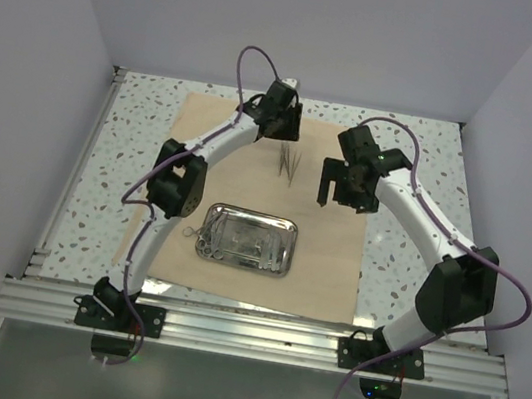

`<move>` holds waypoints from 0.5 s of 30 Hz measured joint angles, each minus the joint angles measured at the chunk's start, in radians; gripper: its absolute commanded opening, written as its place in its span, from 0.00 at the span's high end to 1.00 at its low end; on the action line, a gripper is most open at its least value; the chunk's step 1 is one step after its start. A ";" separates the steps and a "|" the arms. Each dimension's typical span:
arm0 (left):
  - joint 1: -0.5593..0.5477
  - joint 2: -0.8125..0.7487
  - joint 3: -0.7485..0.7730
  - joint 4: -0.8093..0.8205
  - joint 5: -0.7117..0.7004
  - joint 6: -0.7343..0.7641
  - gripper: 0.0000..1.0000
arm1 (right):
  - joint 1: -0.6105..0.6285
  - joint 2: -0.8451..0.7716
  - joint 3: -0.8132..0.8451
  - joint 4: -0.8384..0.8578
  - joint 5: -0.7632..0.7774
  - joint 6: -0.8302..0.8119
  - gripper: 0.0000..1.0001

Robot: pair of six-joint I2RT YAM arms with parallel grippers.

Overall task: Open and lay out the surgical kit
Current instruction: Place the medical item in the surgical kit.

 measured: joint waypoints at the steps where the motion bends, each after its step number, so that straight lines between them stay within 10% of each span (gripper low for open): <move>1: 0.000 0.000 0.001 0.008 0.002 -0.003 0.37 | 0.000 0.006 0.001 0.000 0.000 0.000 0.09; 15: -0.006 -0.207 -0.267 -0.068 0.005 -0.006 0.46 | 0.000 0.021 0.002 0.002 -0.006 0.002 0.09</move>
